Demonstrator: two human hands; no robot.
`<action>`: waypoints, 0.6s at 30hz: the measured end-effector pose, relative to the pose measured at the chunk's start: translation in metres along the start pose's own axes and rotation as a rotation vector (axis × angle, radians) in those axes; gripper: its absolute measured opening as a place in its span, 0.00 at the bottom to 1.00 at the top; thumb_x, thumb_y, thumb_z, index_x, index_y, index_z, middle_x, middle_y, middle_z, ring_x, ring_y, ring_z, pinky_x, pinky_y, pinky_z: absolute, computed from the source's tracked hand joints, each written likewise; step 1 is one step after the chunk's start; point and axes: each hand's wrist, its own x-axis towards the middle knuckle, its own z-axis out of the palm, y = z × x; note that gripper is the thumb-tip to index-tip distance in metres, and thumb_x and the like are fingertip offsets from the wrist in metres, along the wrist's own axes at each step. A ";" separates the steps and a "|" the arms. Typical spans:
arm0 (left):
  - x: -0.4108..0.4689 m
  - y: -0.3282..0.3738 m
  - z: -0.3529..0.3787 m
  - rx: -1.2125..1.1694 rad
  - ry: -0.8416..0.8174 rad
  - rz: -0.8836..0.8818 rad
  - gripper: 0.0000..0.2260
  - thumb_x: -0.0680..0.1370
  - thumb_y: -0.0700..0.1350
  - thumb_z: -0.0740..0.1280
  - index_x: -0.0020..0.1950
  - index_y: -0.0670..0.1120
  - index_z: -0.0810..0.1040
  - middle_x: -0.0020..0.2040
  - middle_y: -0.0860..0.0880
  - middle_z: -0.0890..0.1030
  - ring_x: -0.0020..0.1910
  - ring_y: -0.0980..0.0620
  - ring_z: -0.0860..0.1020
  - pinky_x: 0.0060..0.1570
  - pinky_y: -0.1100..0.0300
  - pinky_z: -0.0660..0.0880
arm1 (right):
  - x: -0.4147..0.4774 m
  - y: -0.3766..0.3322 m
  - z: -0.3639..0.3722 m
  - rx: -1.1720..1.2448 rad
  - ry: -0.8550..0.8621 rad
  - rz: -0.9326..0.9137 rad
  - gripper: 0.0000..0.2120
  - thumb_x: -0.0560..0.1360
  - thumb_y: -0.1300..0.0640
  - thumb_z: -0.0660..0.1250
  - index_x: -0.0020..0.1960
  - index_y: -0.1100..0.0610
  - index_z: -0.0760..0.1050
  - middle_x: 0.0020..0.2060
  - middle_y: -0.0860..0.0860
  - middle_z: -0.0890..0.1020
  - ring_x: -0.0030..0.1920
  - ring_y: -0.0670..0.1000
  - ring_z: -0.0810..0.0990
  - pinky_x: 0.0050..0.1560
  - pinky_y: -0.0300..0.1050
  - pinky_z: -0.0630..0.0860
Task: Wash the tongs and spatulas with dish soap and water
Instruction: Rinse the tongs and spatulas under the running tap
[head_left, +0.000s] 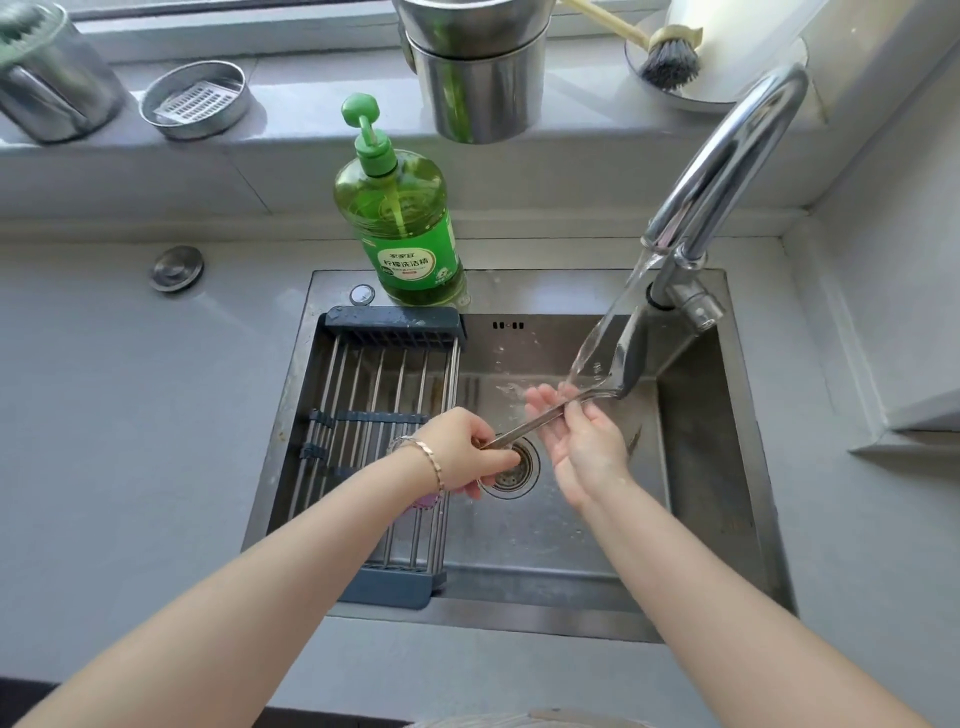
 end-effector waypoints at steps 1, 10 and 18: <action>-0.002 -0.001 0.000 -0.053 -0.033 -0.036 0.12 0.75 0.47 0.69 0.37 0.40 0.77 0.31 0.46 0.81 0.26 0.55 0.79 0.33 0.60 0.79 | -0.001 0.005 -0.001 -0.010 0.003 0.017 0.10 0.82 0.63 0.51 0.48 0.60 0.71 0.41 0.56 0.80 0.37 0.49 0.83 0.42 0.41 0.82; -0.024 -0.008 -0.006 0.843 0.220 -0.060 0.19 0.77 0.61 0.58 0.50 0.45 0.73 0.45 0.48 0.80 0.46 0.47 0.80 0.41 0.57 0.73 | -0.016 -0.001 -0.028 -1.007 -0.039 0.154 0.12 0.80 0.68 0.52 0.57 0.68 0.72 0.44 0.59 0.81 0.44 0.56 0.82 0.42 0.40 0.79; -0.036 -0.020 -0.014 1.088 0.559 0.327 0.19 0.66 0.60 0.73 0.32 0.45 0.76 0.25 0.50 0.77 0.22 0.50 0.76 0.25 0.65 0.60 | -0.002 -0.020 -0.071 -2.232 -0.096 -0.811 0.32 0.70 0.63 0.58 0.74 0.65 0.56 0.74 0.60 0.56 0.75 0.59 0.54 0.73 0.51 0.47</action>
